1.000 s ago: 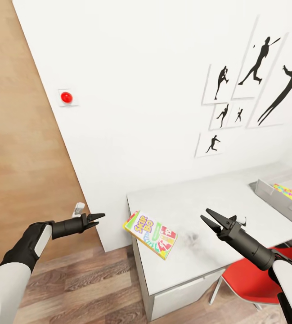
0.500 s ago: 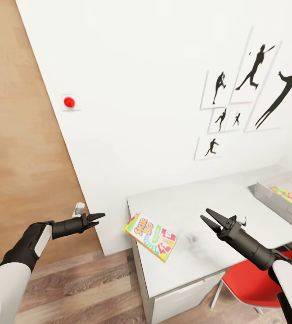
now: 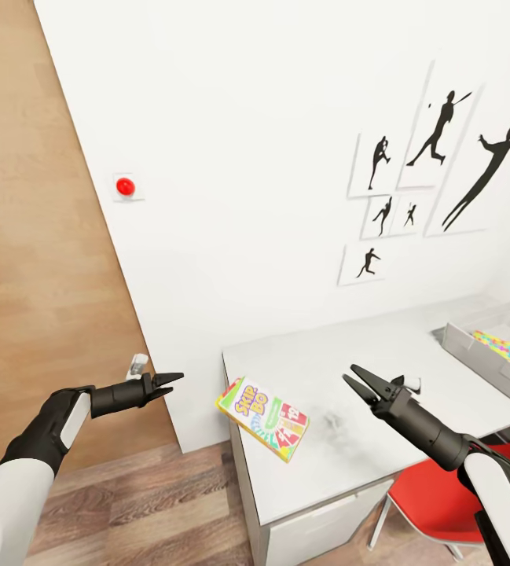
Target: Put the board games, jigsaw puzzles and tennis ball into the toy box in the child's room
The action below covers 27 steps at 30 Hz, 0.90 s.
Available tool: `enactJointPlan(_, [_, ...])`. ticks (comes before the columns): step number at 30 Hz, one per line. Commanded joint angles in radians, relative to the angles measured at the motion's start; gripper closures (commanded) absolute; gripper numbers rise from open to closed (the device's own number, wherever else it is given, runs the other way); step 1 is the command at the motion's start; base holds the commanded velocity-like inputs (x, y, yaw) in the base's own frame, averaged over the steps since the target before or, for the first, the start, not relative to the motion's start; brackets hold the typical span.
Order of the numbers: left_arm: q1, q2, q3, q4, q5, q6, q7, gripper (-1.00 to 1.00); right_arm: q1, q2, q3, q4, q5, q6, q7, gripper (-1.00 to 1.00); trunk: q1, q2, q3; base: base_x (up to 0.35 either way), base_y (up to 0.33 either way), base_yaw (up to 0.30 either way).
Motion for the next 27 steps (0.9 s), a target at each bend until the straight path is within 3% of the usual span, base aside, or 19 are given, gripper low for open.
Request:
enactJointPlan(1, [-0.001,0.000,0.001,0.000,0.002,0.005,-0.002,-1.00,-0.001,0.000,0.003,0.000,-0.003,0.002,0.001,-1.00,0.001,-0.002,0.000,0.000,0.000,0.000])
enactJointPlan(12, [-0.001,0.000,0.001,0.000,0.002,0.005,-0.003,-1.00,-0.001,0.000,0.008,0.000,-0.002,-0.003,-0.001,-1.00,0.001,-0.002,0.018,0.000,0.000,0.000])
enactJointPlan(27, [-0.001,0.000,0.001,0.000,0.002,0.005,-0.003,-1.00,-0.001,0.000,0.008,0.000,-0.002,-0.004,-0.004,-1.00,0.058,-0.107,-0.013,0.000,0.000,0.000])
